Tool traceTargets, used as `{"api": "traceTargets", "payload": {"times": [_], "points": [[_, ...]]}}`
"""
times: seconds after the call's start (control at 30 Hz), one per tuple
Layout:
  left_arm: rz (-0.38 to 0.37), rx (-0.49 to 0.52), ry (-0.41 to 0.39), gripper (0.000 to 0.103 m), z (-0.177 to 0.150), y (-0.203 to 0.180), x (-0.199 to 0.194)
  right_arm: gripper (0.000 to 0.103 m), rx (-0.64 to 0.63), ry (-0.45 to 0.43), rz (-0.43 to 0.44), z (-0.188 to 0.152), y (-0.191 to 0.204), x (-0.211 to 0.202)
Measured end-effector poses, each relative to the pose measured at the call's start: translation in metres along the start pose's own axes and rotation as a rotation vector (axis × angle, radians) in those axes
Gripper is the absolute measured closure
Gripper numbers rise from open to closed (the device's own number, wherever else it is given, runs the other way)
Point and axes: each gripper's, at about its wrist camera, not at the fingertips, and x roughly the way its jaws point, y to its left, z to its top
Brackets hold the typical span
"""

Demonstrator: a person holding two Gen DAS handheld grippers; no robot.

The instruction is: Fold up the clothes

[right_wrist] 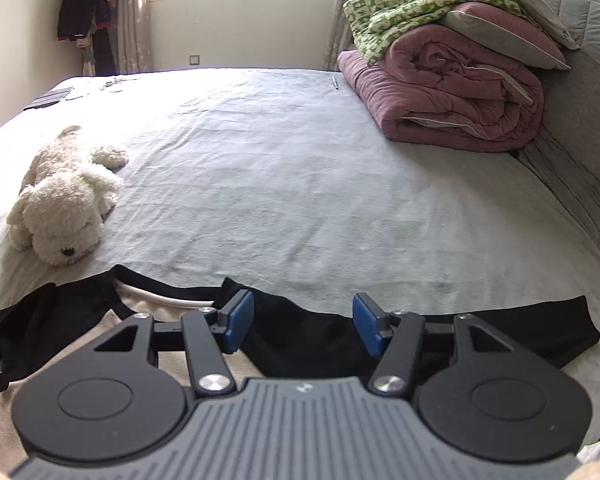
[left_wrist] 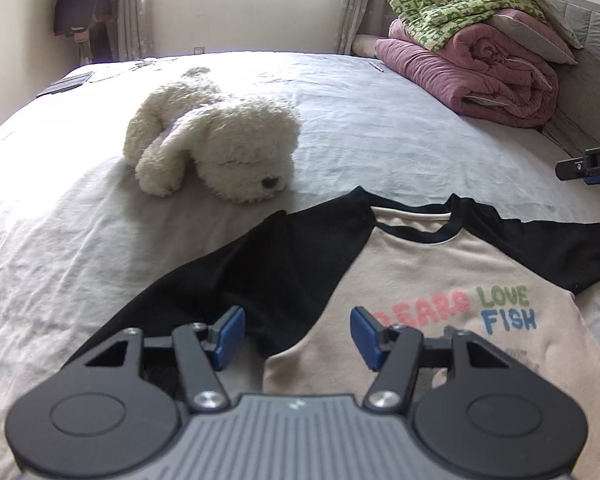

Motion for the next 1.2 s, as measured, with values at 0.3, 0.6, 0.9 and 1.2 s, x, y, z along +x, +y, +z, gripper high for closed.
{"api": "traceTargets", "payload": {"times": [0.3,0.6,0.9,1.2], "points": [[0.099,-0.118,0.048,0.043,-0.039,0.065,-0.040,0.044,-0.022,-0.007,0.163,-0.020,0.076,0.003],[0.087,-0.148,0.124,0.045,-0.061,0.082,-0.056,0.044,-0.040,-0.021,0.345,-0.050,0.139,0.018],[0.159,-0.087,0.189,0.056,-0.081,0.065,-0.022,0.044,-0.008,-0.042,0.412,-0.067,0.175,0.046],[0.316,-0.010,0.050,0.088,-0.059,0.075,-0.042,0.044,0.029,-0.045,0.498,-0.080,0.172,0.065]]}}
